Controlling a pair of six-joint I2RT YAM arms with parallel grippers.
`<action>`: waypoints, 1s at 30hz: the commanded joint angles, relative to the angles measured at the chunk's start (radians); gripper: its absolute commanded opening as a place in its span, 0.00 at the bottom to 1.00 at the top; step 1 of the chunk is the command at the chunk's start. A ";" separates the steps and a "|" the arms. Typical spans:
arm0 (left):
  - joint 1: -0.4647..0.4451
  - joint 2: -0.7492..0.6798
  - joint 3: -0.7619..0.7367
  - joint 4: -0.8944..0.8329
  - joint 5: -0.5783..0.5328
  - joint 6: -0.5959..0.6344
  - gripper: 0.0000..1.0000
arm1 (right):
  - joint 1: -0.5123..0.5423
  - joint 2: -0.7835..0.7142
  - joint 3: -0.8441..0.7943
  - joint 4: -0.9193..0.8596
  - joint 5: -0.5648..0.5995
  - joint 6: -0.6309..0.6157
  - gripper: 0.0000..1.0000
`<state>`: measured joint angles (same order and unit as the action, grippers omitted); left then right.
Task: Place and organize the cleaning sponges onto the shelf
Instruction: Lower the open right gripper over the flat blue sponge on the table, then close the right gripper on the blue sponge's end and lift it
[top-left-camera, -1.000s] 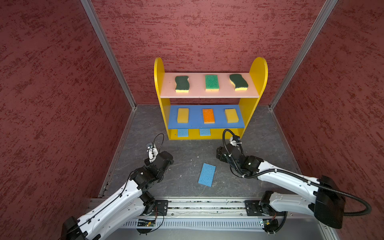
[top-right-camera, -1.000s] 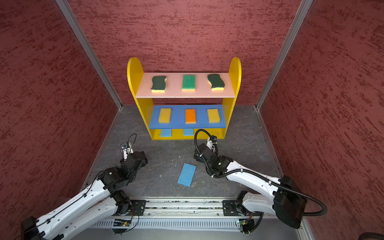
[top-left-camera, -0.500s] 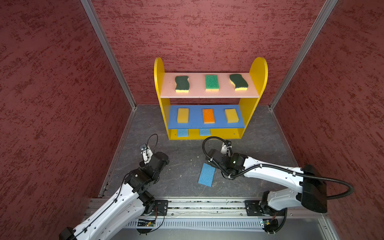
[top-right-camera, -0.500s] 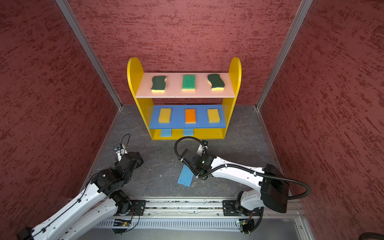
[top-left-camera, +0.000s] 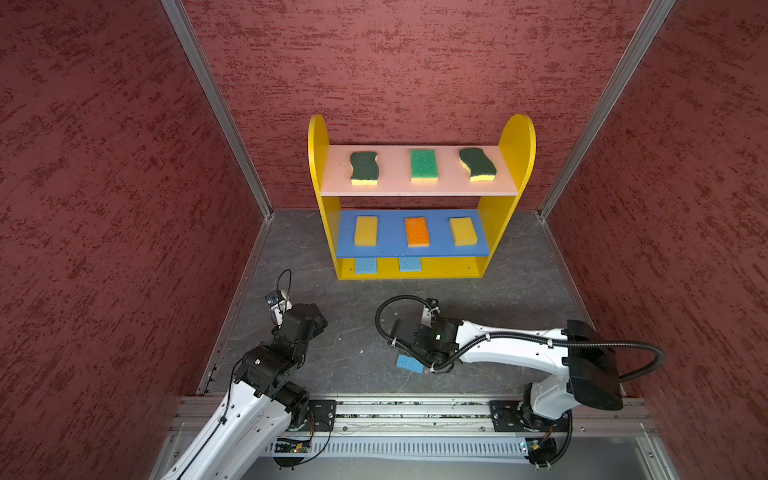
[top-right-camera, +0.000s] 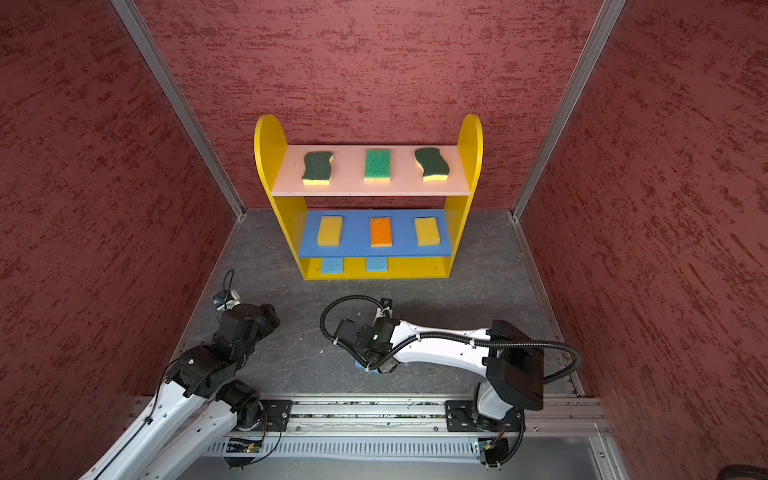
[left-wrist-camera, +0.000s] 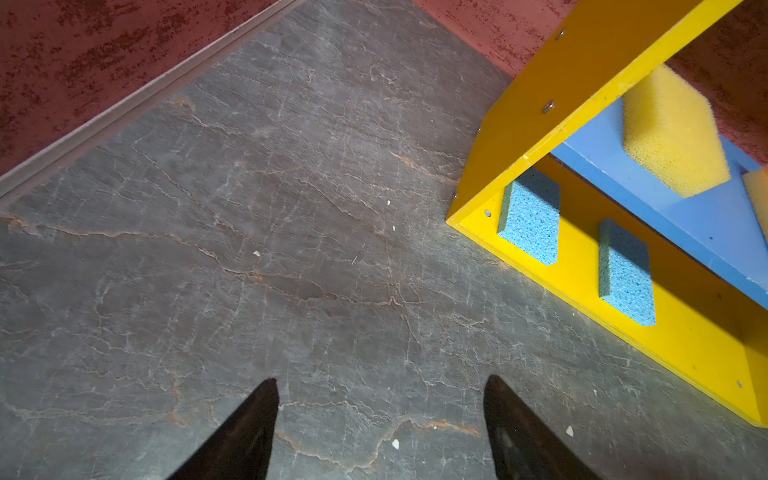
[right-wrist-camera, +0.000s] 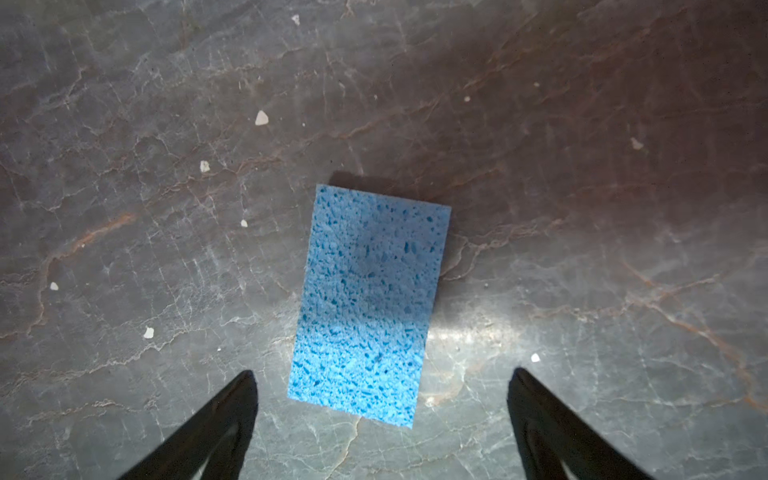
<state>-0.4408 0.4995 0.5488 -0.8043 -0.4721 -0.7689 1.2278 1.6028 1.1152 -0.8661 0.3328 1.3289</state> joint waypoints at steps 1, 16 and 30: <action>0.018 -0.026 -0.002 -0.022 0.072 0.028 0.79 | 0.001 0.048 0.005 0.010 -0.062 0.042 0.95; 0.048 -0.029 -0.001 -0.024 0.156 0.050 0.79 | -0.005 0.140 0.013 0.069 -0.164 0.046 0.95; 0.047 -0.067 -0.010 -0.030 0.151 0.045 0.80 | -0.022 0.218 0.048 0.073 -0.217 0.021 0.94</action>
<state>-0.3981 0.4465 0.5480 -0.8238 -0.3157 -0.7353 1.2179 1.8050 1.1400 -0.8005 0.1337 1.3514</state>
